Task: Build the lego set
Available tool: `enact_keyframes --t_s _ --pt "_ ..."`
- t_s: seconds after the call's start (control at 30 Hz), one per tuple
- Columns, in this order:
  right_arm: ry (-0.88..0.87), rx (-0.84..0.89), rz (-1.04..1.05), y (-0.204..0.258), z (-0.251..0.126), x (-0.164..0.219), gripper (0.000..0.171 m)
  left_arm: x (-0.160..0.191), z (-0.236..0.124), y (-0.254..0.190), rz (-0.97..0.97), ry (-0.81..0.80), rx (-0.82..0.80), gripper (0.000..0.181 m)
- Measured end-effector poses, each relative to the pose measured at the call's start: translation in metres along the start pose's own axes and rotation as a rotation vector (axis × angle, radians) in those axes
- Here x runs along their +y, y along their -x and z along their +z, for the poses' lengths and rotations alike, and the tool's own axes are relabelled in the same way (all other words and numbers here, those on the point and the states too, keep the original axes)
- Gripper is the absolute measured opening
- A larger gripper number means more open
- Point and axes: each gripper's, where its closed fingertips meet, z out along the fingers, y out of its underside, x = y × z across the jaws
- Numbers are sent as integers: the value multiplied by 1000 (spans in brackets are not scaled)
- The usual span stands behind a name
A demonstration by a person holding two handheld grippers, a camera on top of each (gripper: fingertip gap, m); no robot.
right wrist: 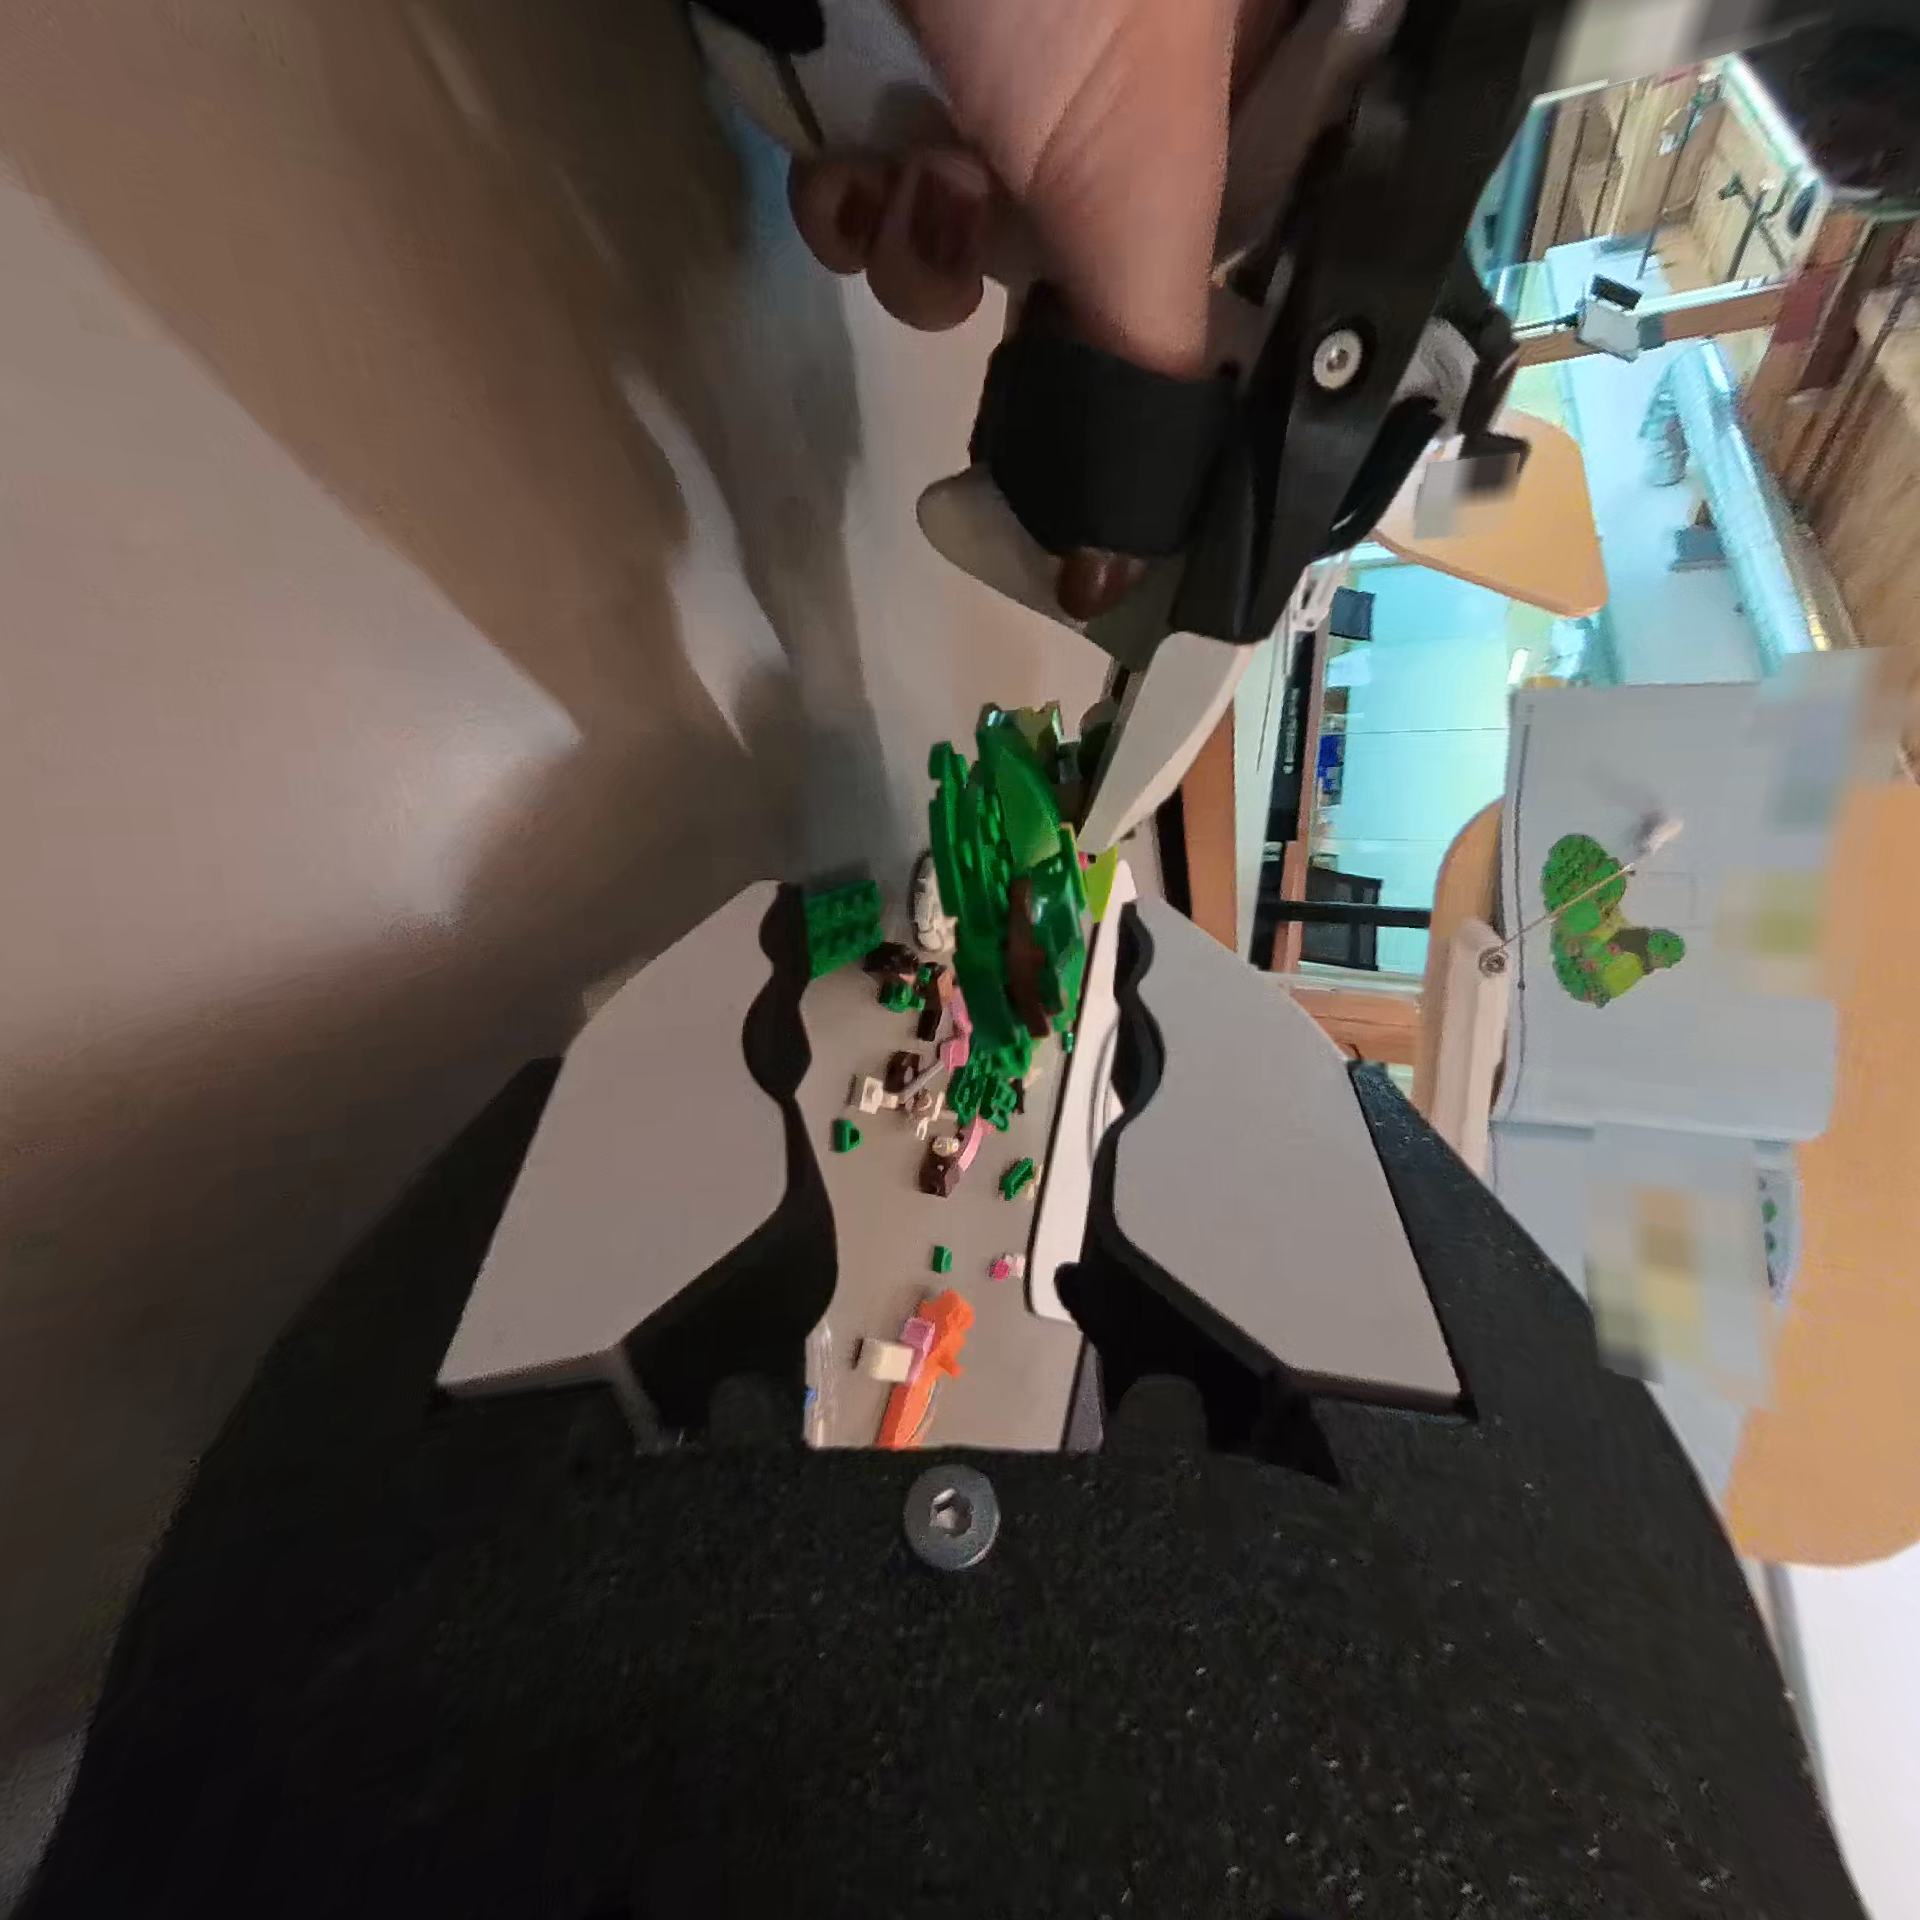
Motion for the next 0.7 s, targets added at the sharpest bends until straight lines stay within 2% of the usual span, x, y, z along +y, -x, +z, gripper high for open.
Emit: enact_keyframes --t_s 0.2,0.7 --pt "20 67 -41 -10 4 2 22 1 1 -2 -8 10 21 26" --pt "-96 3 135 -10 -7 -1 19 -2 -2 -17 1 -24 125 31"
